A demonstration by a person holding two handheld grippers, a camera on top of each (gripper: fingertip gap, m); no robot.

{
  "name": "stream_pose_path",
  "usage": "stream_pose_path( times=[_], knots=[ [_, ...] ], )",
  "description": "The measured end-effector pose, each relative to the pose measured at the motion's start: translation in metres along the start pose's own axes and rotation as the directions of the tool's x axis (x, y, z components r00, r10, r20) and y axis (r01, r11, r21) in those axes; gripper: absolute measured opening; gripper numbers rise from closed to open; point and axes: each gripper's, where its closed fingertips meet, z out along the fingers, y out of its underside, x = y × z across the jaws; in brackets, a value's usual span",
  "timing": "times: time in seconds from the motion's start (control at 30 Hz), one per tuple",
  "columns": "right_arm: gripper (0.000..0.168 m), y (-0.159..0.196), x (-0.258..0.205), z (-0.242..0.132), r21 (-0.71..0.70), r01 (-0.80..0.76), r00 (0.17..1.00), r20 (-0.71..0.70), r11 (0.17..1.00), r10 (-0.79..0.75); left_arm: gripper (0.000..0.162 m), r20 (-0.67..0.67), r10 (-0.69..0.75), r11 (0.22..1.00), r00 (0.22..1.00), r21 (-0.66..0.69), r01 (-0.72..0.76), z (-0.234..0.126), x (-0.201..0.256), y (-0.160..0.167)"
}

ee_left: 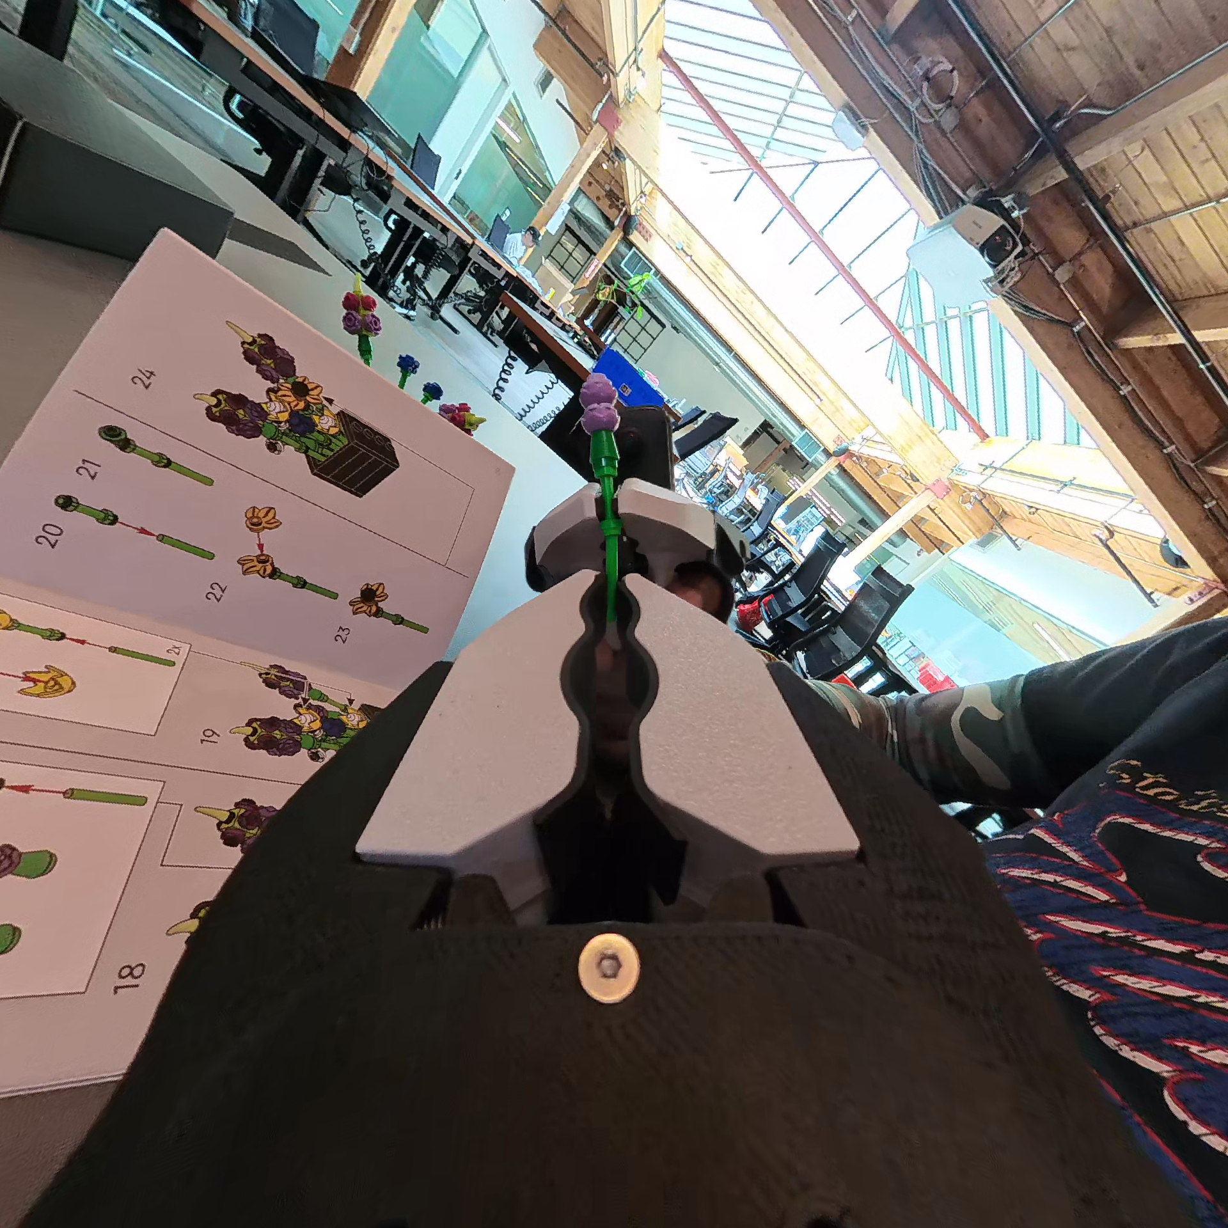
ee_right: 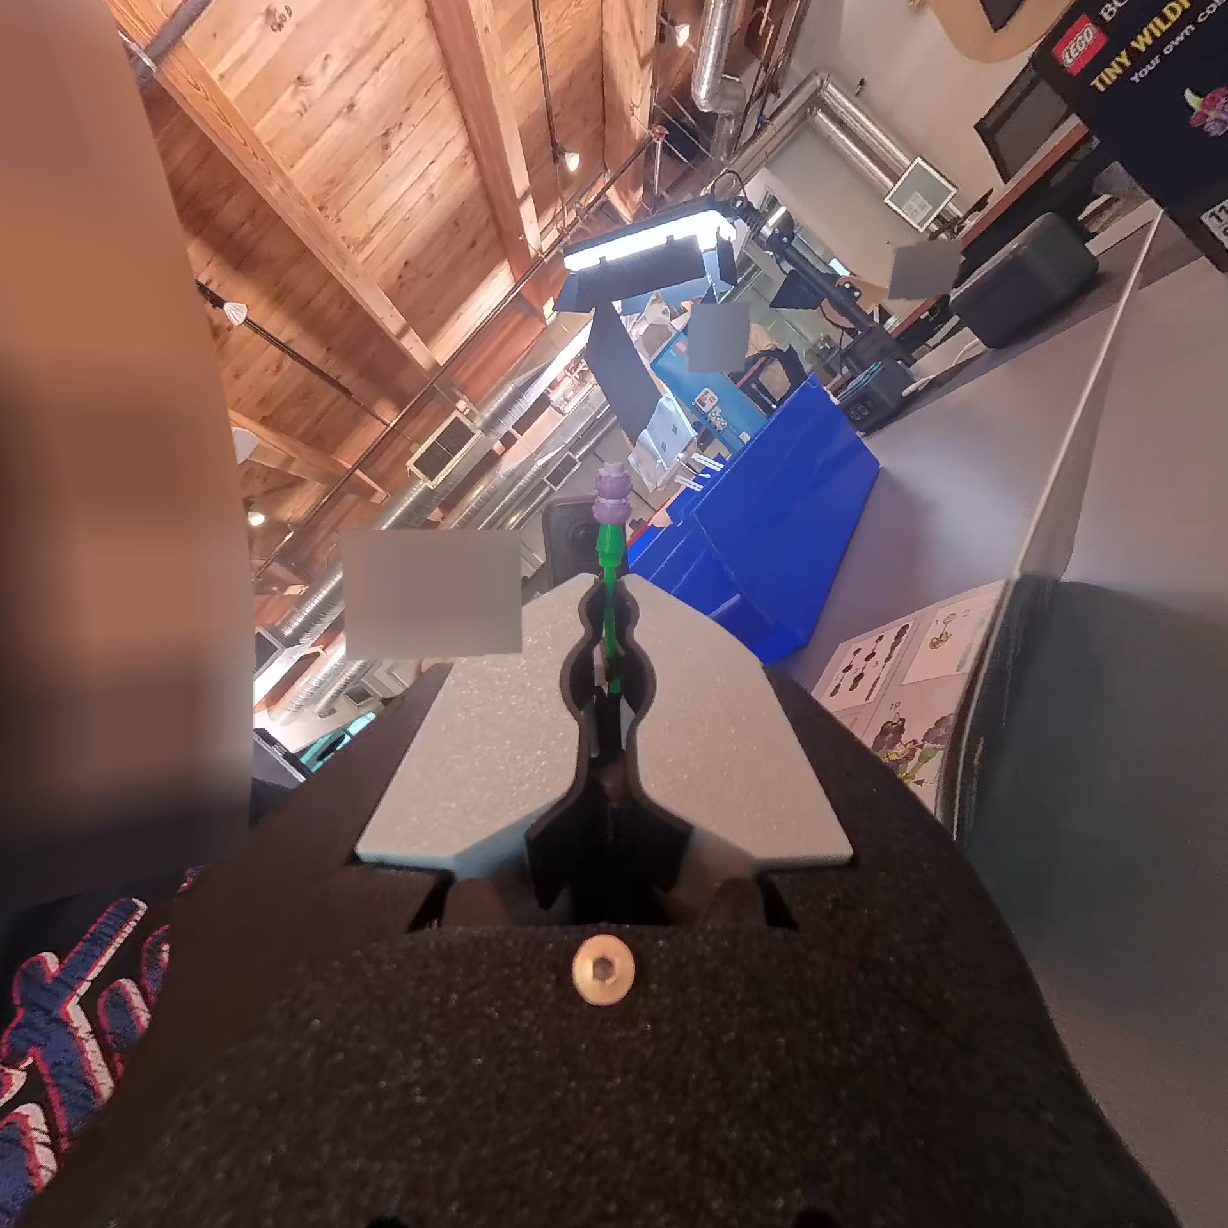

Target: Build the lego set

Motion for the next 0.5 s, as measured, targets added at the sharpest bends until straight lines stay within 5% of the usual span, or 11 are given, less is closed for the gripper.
stream_pose_path(
  times=[0.5],
  knots=[
    [0.003, 0.007, 0.0049, -0.0024, -0.043, -0.016, 0.999, -0.05, 0.999, 0.013, 0.002, 0.013, -0.017, 1.0, 1.0, -0.025, 0.017, -0.0001, -0.0037, 0.0044]
  ],
)
